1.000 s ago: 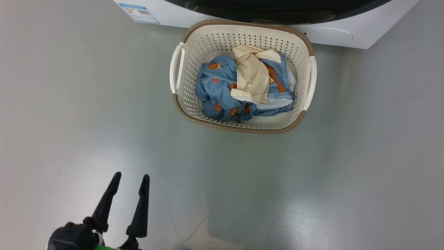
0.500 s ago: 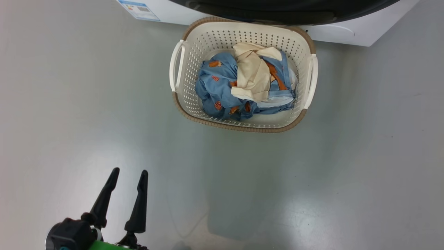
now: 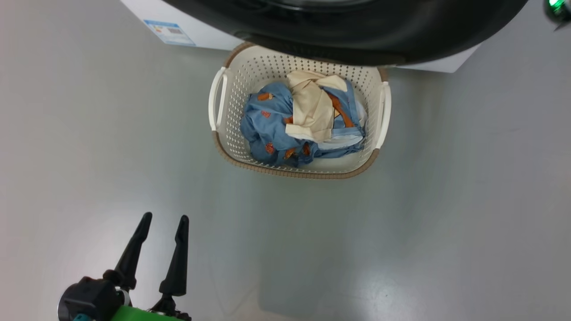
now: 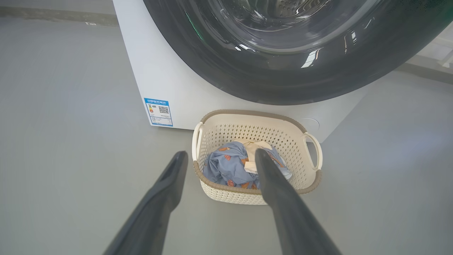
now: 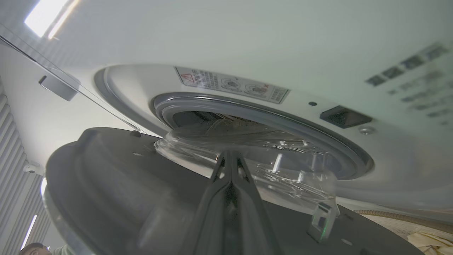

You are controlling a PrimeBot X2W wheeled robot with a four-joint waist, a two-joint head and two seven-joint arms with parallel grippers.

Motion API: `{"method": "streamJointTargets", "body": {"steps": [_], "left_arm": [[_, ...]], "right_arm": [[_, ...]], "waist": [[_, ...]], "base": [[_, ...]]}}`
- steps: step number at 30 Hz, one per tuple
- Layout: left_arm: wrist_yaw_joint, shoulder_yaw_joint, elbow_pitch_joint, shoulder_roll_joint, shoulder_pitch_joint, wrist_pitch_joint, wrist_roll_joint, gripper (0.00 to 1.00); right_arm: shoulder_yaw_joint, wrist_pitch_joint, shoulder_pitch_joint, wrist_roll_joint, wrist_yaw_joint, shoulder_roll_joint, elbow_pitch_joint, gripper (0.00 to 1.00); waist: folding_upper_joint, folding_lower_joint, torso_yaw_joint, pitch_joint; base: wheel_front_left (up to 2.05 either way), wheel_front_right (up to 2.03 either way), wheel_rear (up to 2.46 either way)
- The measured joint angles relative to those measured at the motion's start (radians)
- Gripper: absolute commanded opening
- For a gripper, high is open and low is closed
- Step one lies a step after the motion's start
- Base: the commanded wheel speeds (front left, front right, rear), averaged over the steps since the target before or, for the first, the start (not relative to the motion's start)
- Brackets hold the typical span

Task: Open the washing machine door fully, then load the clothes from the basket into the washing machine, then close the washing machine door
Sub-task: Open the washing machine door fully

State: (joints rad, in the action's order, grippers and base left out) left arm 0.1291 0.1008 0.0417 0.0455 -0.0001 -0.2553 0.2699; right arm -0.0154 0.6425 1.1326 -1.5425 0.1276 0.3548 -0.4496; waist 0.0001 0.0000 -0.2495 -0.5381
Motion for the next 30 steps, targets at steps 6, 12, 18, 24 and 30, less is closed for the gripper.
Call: {"method": "streamJointTargets", "body": {"steps": [6, 12, 18, 24, 30], "left_arm": [[0.000, -0.004, -0.011, 0.000, -0.001, 0.000, 0.000, 1.00], [0.000, -0.008, -0.019, 0.000, -0.001, 0.000, 0.001, 1.00], [0.000, -0.012, -0.026, 0.000, 0.000, 0.000, 0.002, 1.00], [0.000, -0.020, -0.032, 0.000, 0.003, 0.000, 0.005, 1.00], [0.000, -0.023, -0.036, 0.001, 0.026, 0.000, 0.005, 1.00]], "right_arm": [[-0.033, 0.024, -0.051, 0.000, 0.000, -0.014, 0.007, 0.00], [-0.072, 0.052, -0.119, -0.001, 0.000, -0.036, 0.015, 0.00], [-0.106, 0.075, -0.175, -0.001, 0.000, -0.049, 0.025, 0.00], [-0.140, 0.102, -0.245, -0.002, 0.000, -0.064, 0.060, 0.00], [-0.174, 0.132, -0.310, -0.009, 0.000, -0.068, 0.094, 0.00]], "waist": [[0.0000, 0.0000, 0.017, 0.033], [0.0000, 0.0000, 0.035, 0.081], [0.0000, 0.0000, 0.049, 0.123], [0.0000, 0.0000, 0.058, 0.168], [0.0000, 0.0000, 0.064, 0.212]], "base": [[0.00, 0.00, 0.00], [0.00, 0.00, 0.00], [0.00, 0.00, 0.00], [0.00, 0.00, 0.00], [0.00, 0.00, 0.00]]}}
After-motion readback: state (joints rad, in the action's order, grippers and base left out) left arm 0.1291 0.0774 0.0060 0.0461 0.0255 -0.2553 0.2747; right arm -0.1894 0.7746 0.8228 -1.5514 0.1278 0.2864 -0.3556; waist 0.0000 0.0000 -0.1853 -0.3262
